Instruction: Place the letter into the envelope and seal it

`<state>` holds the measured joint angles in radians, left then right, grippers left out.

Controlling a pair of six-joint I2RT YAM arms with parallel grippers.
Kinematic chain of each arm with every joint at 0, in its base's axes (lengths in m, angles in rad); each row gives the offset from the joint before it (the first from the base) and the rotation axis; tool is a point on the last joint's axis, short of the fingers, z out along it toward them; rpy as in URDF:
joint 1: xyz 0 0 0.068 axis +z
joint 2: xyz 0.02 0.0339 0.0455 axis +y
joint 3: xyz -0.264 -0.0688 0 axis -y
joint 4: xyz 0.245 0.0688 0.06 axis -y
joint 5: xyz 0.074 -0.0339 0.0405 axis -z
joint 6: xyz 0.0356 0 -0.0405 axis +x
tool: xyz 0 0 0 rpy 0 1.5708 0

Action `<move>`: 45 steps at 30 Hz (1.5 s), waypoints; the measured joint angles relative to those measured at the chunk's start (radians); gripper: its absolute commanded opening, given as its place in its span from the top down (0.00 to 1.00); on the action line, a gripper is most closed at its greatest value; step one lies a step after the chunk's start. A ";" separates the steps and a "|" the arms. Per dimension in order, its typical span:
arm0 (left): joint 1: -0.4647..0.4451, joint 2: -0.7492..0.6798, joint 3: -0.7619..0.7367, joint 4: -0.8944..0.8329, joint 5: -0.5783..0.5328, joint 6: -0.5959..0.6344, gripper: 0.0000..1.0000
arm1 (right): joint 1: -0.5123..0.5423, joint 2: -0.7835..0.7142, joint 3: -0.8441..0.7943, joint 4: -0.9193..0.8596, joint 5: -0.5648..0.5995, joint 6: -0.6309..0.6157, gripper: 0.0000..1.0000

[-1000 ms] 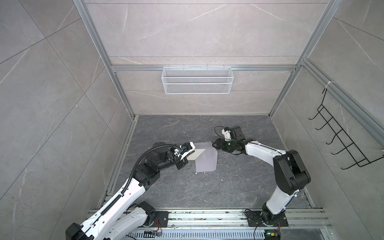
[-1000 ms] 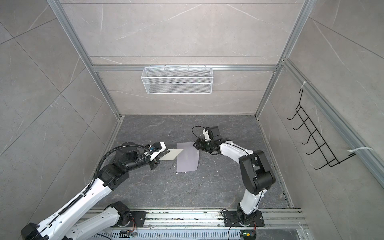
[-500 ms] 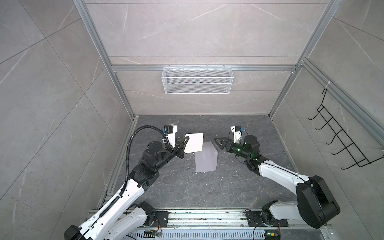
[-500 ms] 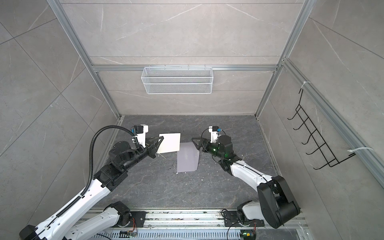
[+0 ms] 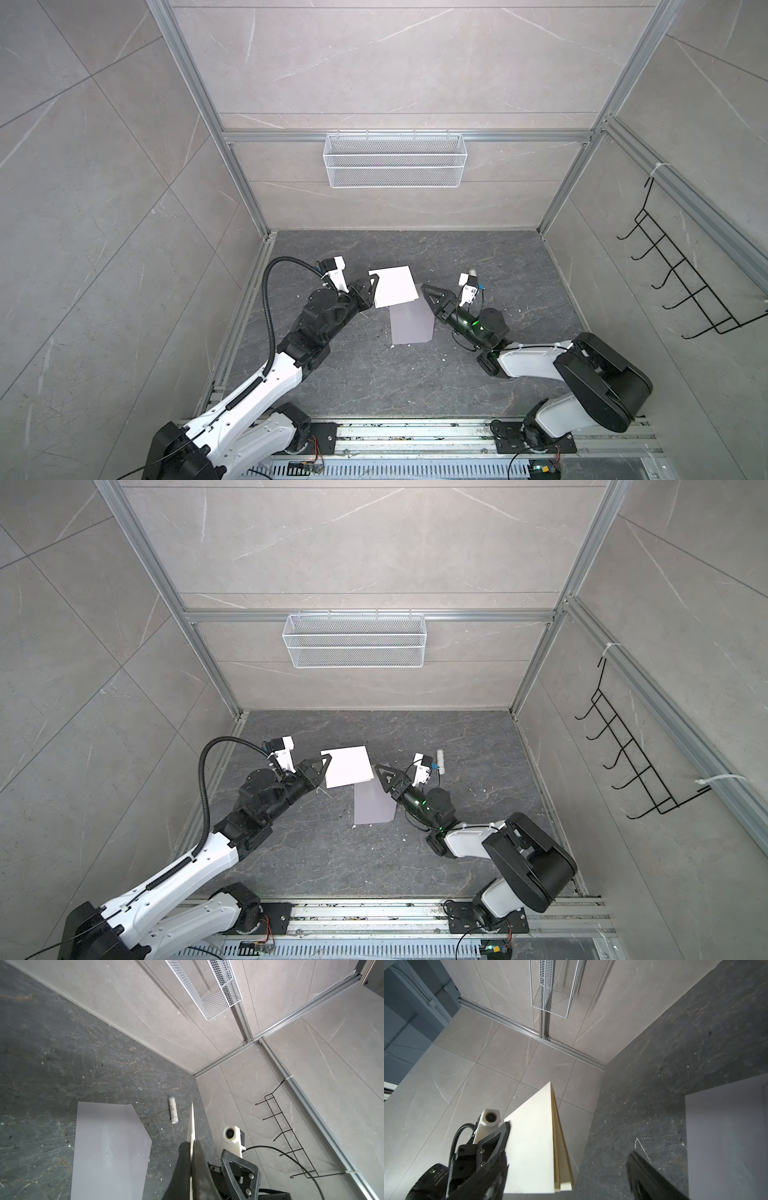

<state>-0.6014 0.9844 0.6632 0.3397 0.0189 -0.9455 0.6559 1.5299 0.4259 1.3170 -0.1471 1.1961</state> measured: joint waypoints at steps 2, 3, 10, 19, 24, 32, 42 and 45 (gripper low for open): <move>0.000 0.013 0.000 0.023 0.001 -0.026 1.00 | 0.024 0.006 0.000 0.025 0.021 0.011 0.10; 0.000 0.018 0.000 0.033 0.001 -0.035 1.00 | 0.033 0.007 0.000 0.034 0.029 0.015 0.11; 0.000 0.039 -0.003 0.096 0.010 -0.085 1.00 | 0.076 0.051 0.051 0.079 0.058 0.055 0.29; 0.000 0.082 -0.024 0.142 0.046 -0.122 1.00 | 0.109 0.059 0.083 0.087 0.077 0.071 0.67; 0.000 0.093 -0.036 0.151 0.078 -0.116 1.00 | 0.109 0.059 0.085 0.091 0.080 0.065 0.86; 0.002 0.103 -0.040 0.162 0.143 -0.010 0.69 | 0.109 0.059 0.085 0.092 0.080 0.015 1.00; 0.002 -0.011 -0.039 0.019 0.195 0.357 0.21 | 0.050 -0.009 0.086 -0.037 -0.051 -0.184 1.00; 0.002 -0.060 -0.005 -0.073 0.215 0.482 0.14 | 0.031 -0.093 0.122 -0.226 -0.131 -0.310 1.00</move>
<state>-0.5995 0.9245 0.6579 0.2668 0.2337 -0.4633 0.6868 1.4372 0.5480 1.0912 -0.2783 0.8864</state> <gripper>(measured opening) 0.819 0.048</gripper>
